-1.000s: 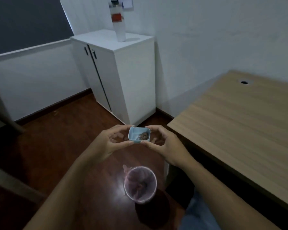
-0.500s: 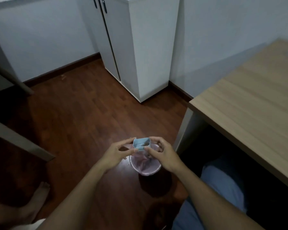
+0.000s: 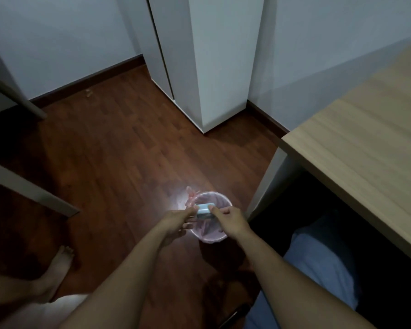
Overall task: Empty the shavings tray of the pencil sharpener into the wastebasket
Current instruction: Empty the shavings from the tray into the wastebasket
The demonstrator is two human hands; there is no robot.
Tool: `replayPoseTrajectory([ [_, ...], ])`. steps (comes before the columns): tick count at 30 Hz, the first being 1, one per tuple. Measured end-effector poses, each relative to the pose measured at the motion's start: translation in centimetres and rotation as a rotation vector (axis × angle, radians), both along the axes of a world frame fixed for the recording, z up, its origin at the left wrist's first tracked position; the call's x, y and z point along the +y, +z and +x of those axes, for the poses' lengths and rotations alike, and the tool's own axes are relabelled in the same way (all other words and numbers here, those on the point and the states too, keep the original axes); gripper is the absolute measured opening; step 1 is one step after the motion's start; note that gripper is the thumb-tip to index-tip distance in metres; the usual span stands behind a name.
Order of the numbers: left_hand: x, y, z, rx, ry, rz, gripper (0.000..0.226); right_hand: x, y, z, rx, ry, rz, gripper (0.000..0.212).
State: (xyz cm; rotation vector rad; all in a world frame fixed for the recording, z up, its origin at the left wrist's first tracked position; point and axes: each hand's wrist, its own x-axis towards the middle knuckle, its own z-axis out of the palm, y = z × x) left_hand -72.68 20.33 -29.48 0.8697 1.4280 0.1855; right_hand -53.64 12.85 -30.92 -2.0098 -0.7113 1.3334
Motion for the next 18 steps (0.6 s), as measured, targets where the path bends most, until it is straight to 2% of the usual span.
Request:
replayPoseTrajectory([
  [2, 0.4, -0.6, 0.5, 0.003, 0.013, -0.104, 0.036, 1.0, -0.3, 0.3, -0.031, 0.041, -0.073, 0.055],
  [4, 0.6, -0.8, 1.0, 0.031, 0.011, -0.175, 0.038, 1.5, -0.7, 0.7, 0.016, -0.002, -0.12, 0.057],
  [8, 0.5, -0.7, 1.9, 0.071, 0.015, -0.266, 0.048, 1.9, -0.7, 1.6, 0.072, -0.009, -0.192, 0.047],
  [9, 0.4, -0.5, 2.2, 0.077, 0.003, -0.281, 0.051, 2.0, -0.7, 1.9, 0.065, -0.009, -0.197, 0.043],
  [13, 0.7, -0.5, 3.0, 0.1, -0.033, -0.298, 0.061, 2.2, -0.6, 2.4, 0.078, -0.035, -0.195, 0.051],
  [18, 1.1, -0.9, 3.3, 0.111, -0.026, -0.309, 0.06, 2.3, -0.6, 2.3, 0.17, -0.056, -0.214, 0.05],
])
